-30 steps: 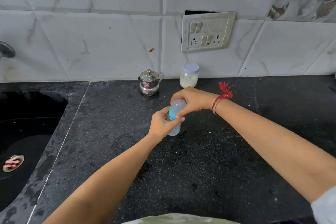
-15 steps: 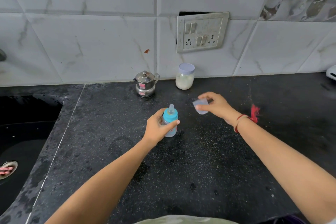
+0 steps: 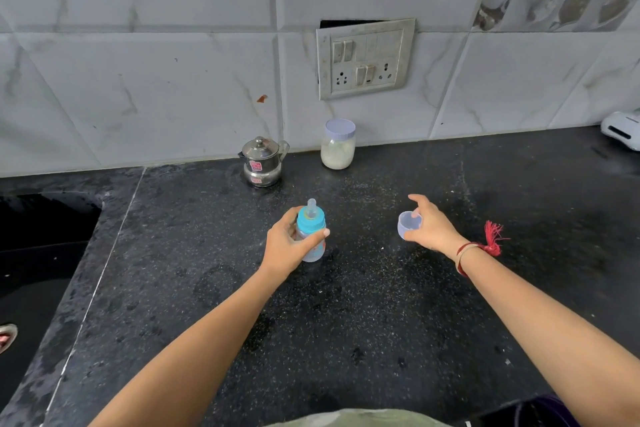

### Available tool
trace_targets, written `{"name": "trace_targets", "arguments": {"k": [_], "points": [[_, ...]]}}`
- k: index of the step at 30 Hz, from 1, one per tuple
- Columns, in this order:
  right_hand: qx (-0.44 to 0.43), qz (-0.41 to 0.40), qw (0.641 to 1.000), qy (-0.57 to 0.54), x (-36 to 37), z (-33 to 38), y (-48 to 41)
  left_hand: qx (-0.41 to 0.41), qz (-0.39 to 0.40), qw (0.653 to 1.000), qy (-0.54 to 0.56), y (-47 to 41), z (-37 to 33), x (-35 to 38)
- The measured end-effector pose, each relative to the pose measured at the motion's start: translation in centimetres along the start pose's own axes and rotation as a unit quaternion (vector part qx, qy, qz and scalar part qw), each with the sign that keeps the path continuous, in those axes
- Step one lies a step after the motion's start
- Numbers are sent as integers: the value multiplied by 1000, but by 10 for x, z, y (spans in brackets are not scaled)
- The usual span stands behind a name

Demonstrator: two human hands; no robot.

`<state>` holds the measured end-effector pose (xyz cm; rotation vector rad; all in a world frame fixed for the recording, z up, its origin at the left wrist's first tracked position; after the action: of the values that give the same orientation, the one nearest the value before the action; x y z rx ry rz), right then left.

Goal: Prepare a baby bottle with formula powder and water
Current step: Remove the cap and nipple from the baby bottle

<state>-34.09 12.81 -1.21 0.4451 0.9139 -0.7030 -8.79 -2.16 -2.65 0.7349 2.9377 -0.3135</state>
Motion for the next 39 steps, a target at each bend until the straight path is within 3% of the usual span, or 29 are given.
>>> {"name": "trace_targets", "arguments": {"k": [6, 10, 12, 14, 18, 22, 28, 39], "points": [[25, 31, 999, 9, 7, -6, -2, -4, -1, 1000, 9, 2, 3, 1], [32, 31, 995, 88, -4, -2, -3, -2, 4, 1000, 17, 3, 2, 1], [-10, -19, 994, 111, -21, 22, 0, -3, -1, 1000, 17, 4, 1, 1], [-79, -51, 994, 60, -31, 64, 8, -9, -8, 1000, 13, 5, 1, 0], [-174, 43, 984, -20, -4, 150, 40, -17, -16, 1000, 2, 5, 0, -2], [-240, 87, 965, 65, 41, 200, 64, -14, -17, 1000, -10, 5, -7, -3], [-274, 8, 938, 210, 52, 221, 60, -26, -13, 999, -30, 2, -3, -4], [-276, 67, 938, 199, 55, 227, 57, -30, -18, 998, -59, -1, -4, -3]]}}
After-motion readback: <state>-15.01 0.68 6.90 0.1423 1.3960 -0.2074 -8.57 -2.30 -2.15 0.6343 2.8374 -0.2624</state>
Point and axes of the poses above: each hand's wrist, its own y-axis away from the middle knuckle, its own x-axis out of the palm, z = x × y, the point moved 10 cm from there along -y, towards the middle knuckle, and after that the axes turned 8 degrees about -z, right-handed, at the moved point
